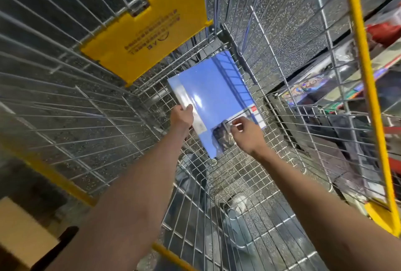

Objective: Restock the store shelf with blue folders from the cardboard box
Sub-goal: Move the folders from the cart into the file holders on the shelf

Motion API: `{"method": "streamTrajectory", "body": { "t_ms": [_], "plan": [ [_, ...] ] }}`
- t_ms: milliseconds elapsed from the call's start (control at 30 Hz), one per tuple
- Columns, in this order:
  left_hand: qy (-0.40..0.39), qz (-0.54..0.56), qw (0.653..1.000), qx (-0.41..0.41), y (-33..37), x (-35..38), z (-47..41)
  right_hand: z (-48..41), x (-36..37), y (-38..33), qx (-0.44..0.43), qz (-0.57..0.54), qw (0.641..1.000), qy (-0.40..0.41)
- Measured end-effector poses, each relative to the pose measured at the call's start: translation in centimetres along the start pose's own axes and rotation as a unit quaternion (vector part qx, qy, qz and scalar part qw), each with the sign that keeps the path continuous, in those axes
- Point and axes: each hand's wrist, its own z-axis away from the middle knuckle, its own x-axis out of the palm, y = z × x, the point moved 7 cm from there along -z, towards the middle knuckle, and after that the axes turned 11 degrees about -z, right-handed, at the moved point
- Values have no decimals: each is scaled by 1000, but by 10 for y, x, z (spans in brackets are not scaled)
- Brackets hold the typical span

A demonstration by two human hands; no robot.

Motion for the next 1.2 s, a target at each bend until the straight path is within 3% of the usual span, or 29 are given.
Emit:
{"method": "streamTrajectory", "body": {
  "t_ms": [267,500,733,967,1033,1200],
  "plan": [
    [-106,68,992,20,10,7,20,13,-9,-9,-14,-34,999,13],
    [-150,87,979,111,56,8,63,30,-31,-26,-45,-32,997,46],
    [-58,-6,981,187,99,-15,143,80,-56,-68,-175,24,984,26],
    [-89,13,954,285,105,-48,262,162,-86,-76,-304,32,951,53],
    [-101,23,946,306,104,-53,289,179,-103,-71,-302,-19,951,61],
    [-25,77,934,347,70,-70,353,233,-133,-51,-325,-149,934,21]
  ]
}}
